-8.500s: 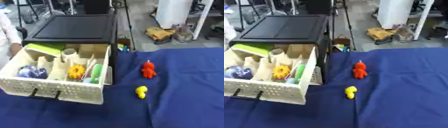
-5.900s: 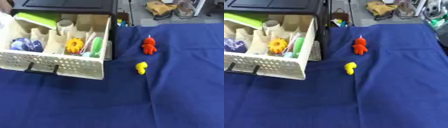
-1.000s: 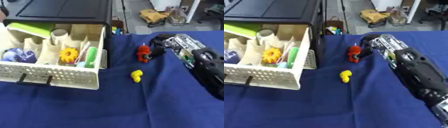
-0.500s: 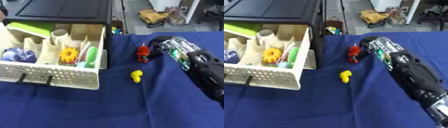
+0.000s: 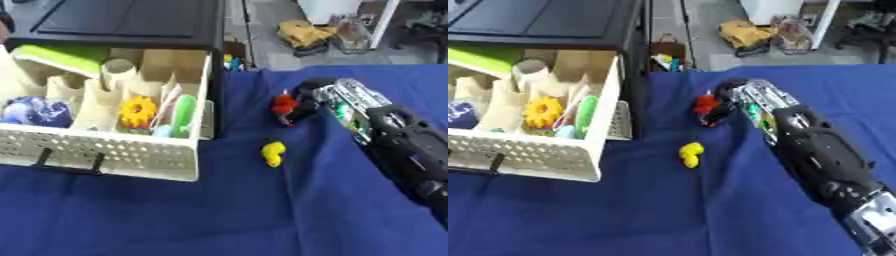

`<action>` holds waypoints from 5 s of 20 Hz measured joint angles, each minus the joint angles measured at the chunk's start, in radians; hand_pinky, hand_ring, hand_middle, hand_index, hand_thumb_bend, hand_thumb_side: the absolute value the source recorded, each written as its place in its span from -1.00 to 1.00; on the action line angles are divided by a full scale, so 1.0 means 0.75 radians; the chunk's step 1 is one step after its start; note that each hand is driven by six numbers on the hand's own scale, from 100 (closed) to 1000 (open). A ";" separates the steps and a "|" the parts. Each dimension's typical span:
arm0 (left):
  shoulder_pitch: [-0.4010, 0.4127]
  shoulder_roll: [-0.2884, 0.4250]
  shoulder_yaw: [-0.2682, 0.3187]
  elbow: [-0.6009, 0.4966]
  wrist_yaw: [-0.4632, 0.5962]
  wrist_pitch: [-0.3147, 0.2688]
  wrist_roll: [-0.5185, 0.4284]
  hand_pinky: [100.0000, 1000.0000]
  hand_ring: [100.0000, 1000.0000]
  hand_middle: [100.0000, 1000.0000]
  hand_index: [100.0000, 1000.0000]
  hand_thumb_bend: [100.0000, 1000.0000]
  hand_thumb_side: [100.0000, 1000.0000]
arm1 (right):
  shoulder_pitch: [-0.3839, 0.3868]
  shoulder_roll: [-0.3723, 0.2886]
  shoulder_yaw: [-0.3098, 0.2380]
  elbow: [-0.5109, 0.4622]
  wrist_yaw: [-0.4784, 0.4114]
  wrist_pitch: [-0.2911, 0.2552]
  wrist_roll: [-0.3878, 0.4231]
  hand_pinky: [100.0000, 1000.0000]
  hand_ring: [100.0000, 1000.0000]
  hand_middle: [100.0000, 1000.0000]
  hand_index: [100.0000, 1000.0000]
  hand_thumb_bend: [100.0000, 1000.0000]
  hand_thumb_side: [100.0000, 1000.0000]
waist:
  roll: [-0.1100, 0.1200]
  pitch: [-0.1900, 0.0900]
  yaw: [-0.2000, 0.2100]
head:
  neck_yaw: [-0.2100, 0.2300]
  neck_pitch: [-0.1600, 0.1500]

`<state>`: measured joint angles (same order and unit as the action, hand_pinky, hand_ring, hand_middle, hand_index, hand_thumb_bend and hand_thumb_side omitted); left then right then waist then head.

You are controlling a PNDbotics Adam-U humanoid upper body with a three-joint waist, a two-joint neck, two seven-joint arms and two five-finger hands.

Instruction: Pick up objects from table and place into drawer.

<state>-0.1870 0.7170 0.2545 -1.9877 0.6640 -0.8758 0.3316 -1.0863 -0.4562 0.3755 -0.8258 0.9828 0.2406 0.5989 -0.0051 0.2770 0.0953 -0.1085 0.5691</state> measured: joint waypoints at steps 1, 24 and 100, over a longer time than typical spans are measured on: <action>-0.001 -0.003 -0.001 0.000 0.000 0.000 0.000 0.19 0.50 0.44 0.73 -0.88 0.96 | -0.004 0.004 -0.005 0.011 0.003 0.004 -0.007 0.56 0.77 0.29 0.81 -0.25 0.43 | -0.001 0.000 0.000 | 0.000 0.000; -0.006 -0.007 -0.007 0.000 0.000 -0.001 -0.001 0.19 0.50 0.44 0.73 -0.88 0.97 | -0.023 0.041 -0.066 0.132 0.077 -0.024 -0.171 0.31 0.56 -0.08 0.46 -0.51 0.22 | -0.003 0.000 0.007 | -0.015 -0.013; -0.023 0.031 -0.008 0.000 0.063 -0.012 -0.012 0.17 0.50 0.44 0.72 -0.91 0.95 | -0.175 -0.074 0.148 -1.265 -0.550 0.132 0.016 0.28 0.28 -0.25 0.21 -0.61 0.31 | -0.017 -0.054 0.029 | 0.029 -0.011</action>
<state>-0.2041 0.7407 0.2488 -1.9877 0.7109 -0.8852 0.3223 -1.2176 -0.5114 0.4866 -1.7743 0.5701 0.3400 0.6113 -0.0179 0.2362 0.1174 -0.0871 0.5606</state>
